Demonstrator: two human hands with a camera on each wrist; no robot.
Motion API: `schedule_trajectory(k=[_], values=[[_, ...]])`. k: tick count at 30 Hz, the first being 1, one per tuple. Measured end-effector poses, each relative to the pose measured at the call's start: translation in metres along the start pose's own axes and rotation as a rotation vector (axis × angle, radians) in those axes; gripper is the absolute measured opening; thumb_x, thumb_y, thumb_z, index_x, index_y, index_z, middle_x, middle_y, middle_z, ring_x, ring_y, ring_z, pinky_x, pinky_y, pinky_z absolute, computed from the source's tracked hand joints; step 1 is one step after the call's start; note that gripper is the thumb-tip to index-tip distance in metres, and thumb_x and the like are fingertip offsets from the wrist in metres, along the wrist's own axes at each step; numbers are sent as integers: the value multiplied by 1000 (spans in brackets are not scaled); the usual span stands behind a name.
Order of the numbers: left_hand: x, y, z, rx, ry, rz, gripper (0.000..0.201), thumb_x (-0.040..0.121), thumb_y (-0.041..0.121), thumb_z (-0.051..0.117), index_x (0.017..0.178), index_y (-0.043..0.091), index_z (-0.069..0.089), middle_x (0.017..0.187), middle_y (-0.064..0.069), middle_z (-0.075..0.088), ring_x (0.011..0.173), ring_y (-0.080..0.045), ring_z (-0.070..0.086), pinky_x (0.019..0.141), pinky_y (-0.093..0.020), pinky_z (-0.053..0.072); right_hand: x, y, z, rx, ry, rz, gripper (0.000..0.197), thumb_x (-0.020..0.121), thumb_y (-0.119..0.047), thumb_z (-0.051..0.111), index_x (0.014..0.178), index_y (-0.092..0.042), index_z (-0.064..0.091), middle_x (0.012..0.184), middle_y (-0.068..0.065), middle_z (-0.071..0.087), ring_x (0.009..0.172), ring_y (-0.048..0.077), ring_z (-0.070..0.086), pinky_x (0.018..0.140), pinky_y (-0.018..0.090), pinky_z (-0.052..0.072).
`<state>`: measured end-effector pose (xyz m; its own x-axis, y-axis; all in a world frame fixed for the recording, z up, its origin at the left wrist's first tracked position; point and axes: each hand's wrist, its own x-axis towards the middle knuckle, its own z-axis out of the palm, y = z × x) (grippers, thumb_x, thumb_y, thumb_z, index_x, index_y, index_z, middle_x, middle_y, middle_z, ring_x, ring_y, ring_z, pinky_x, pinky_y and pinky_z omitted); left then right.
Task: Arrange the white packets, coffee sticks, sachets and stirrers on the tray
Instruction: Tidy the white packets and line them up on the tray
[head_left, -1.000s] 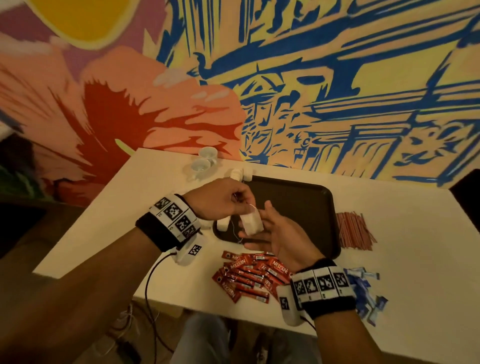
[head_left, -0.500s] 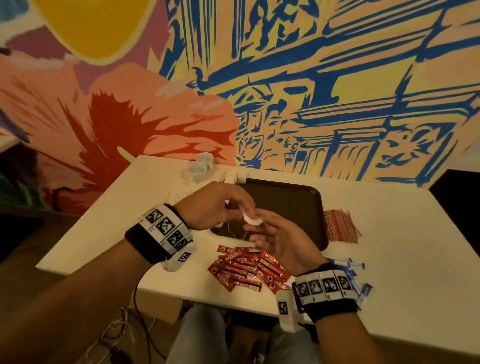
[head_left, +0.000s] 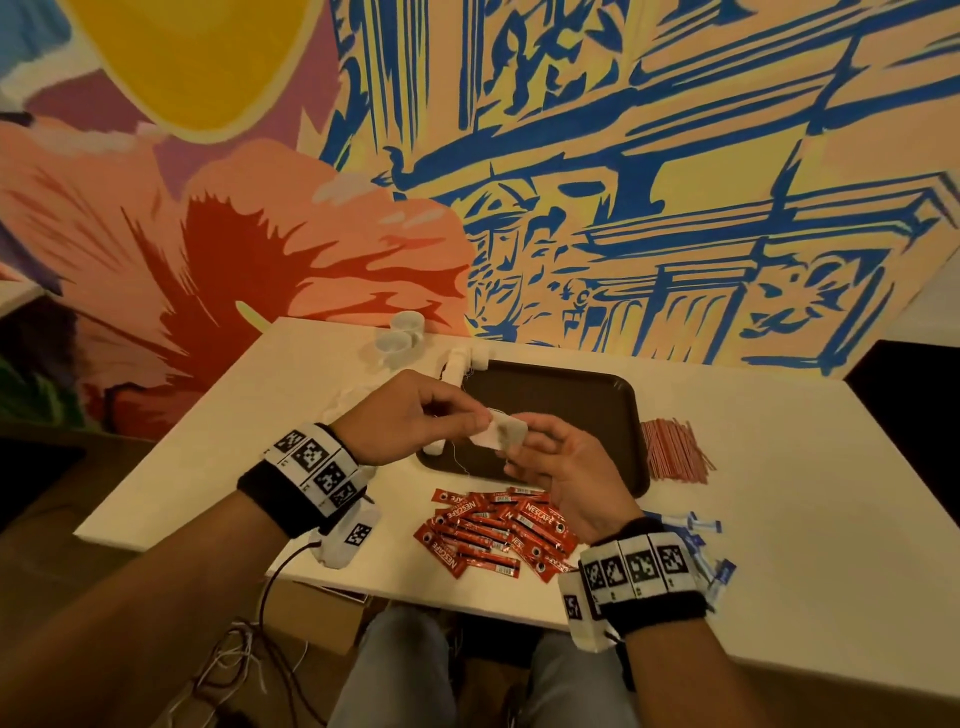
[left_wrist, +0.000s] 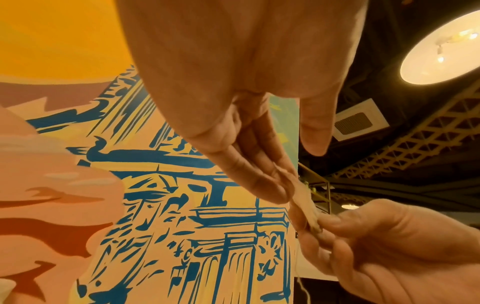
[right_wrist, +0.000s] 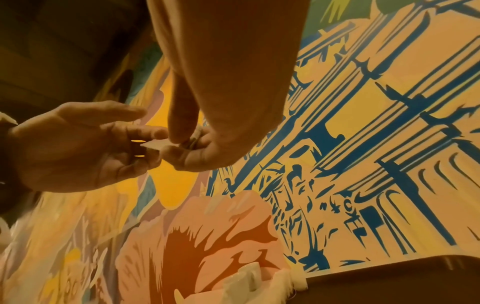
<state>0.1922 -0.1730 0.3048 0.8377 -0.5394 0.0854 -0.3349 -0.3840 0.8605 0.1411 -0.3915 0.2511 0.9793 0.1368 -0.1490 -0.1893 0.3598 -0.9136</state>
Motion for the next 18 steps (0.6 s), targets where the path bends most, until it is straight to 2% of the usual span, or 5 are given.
schedule_trajectory(k=[4,6,9,13,18], values=[[5,0,3,60,0,15,20,85,14,78,105,20,77,90,-10,71,73,-14,64,69,-20,51,-2,-3,0,-151,-11,34,31,87,1,73,115,-10,68,107,11,77,97,25,73,87,35,59],[7,0,4,106,-14,25,28,85,11,78,110,23,74,95,-12,67,77,-19,65,74,-25,55,-2,-4,1,-237,-19,25,26,88,-10,76,112,-9,70,104,9,77,94,22,74,83,32,59],[11,3,6,111,-26,11,38,84,9,79,119,20,69,91,-12,65,76,-11,62,76,-22,53,0,-3,2,-319,-18,-6,25,89,-17,76,111,-8,70,101,9,78,93,22,74,78,29,61],[16,0,7,213,-30,-10,27,83,14,80,109,18,75,89,1,70,81,-10,67,74,-16,52,3,-1,-1,-402,-46,-44,23,91,-15,74,113,-14,72,101,6,78,93,19,74,79,29,61],[25,-9,9,172,-69,-24,16,87,19,77,102,16,76,81,-2,74,71,-18,71,69,-27,58,8,4,-4,-466,13,-60,16,94,-25,71,106,-16,75,100,1,77,92,15,73,76,26,60]])
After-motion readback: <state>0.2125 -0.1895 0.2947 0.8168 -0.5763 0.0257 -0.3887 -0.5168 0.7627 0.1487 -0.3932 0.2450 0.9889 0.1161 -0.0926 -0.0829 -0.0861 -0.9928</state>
